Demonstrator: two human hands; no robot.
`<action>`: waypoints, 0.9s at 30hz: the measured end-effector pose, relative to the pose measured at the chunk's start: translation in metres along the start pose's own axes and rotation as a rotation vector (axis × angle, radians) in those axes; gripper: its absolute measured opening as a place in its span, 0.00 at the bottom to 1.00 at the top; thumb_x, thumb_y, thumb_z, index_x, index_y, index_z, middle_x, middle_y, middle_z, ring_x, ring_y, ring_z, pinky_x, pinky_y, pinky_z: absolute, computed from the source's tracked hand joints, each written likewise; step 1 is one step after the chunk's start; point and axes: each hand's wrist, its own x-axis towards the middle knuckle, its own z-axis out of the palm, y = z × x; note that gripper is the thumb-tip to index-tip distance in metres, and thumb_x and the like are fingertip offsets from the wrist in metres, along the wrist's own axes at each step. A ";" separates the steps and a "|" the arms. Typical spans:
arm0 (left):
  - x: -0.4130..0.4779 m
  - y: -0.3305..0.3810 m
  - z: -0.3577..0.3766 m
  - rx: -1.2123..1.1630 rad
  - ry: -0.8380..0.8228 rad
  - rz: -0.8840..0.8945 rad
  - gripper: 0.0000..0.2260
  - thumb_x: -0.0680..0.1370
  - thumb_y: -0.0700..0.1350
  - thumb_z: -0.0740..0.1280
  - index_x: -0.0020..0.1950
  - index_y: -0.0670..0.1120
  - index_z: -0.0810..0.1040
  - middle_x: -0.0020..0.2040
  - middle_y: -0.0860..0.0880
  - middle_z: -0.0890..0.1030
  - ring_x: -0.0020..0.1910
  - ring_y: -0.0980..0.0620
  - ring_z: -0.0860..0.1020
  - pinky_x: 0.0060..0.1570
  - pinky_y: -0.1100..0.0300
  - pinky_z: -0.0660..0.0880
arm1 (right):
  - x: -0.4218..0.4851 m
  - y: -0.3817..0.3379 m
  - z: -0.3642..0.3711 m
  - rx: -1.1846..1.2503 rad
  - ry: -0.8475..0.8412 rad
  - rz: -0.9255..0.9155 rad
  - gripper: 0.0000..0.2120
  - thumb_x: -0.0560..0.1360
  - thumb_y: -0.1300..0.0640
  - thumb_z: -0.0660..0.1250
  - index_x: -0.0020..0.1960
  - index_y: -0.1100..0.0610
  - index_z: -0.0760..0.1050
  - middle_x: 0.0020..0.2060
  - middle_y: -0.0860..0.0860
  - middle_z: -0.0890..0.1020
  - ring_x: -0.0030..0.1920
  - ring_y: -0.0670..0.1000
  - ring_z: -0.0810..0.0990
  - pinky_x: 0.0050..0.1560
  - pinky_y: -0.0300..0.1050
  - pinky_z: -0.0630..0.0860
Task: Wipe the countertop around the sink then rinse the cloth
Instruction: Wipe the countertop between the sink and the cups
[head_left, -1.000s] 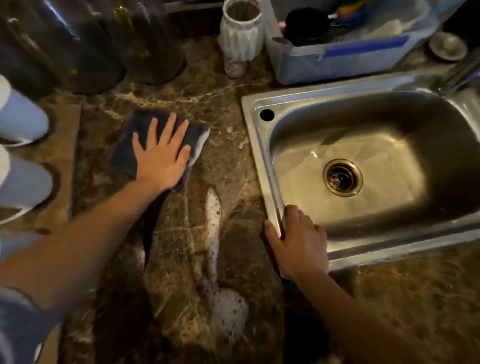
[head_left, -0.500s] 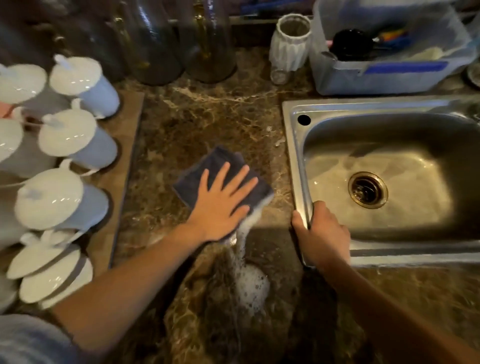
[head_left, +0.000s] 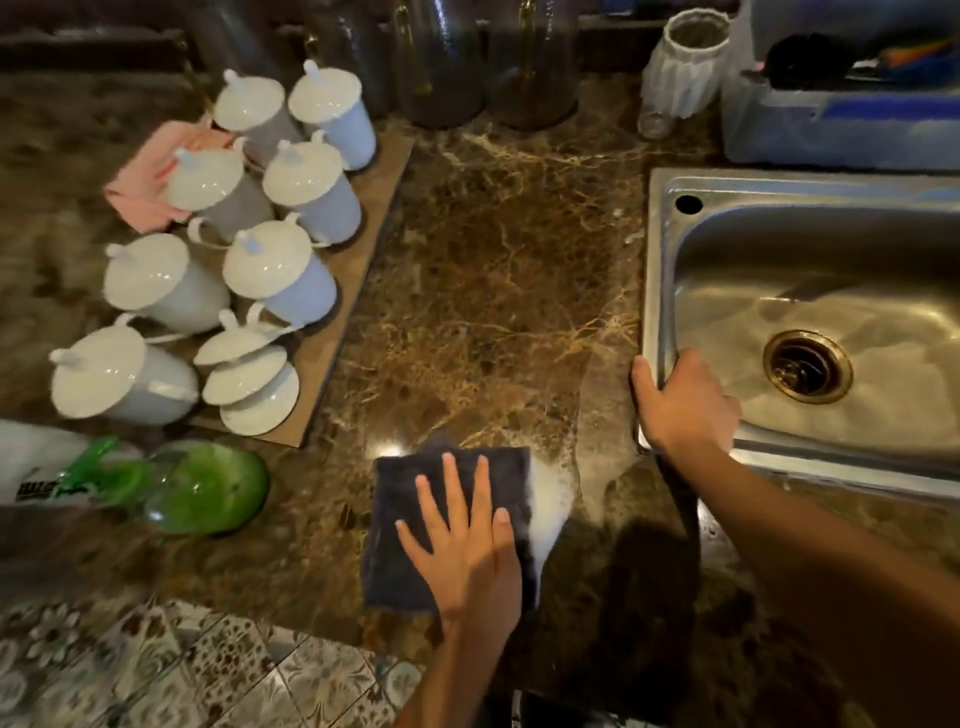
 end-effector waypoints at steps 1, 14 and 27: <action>0.003 0.007 0.000 -0.007 0.000 -0.038 0.25 0.82 0.56 0.37 0.78 0.55 0.56 0.76 0.46 0.64 0.73 0.40 0.60 0.64 0.32 0.55 | 0.001 0.000 -0.001 -0.003 -0.004 0.003 0.25 0.77 0.36 0.53 0.53 0.58 0.69 0.49 0.59 0.79 0.50 0.62 0.78 0.53 0.56 0.68; 0.232 0.100 -0.049 0.243 0.088 0.402 0.26 0.80 0.56 0.42 0.79 0.55 0.51 0.80 0.49 0.51 0.77 0.40 0.51 0.69 0.32 0.49 | 0.002 -0.008 -0.003 -0.141 -0.073 0.042 0.24 0.78 0.37 0.47 0.55 0.56 0.68 0.48 0.54 0.76 0.50 0.56 0.77 0.52 0.53 0.70; 0.374 0.185 -0.083 0.363 -0.020 0.882 0.23 0.83 0.53 0.48 0.79 0.56 0.48 0.80 0.54 0.44 0.78 0.44 0.43 0.72 0.36 0.43 | 0.002 -0.010 -0.002 -0.105 -0.088 0.056 0.20 0.78 0.36 0.47 0.53 0.50 0.66 0.46 0.48 0.75 0.50 0.50 0.75 0.54 0.52 0.72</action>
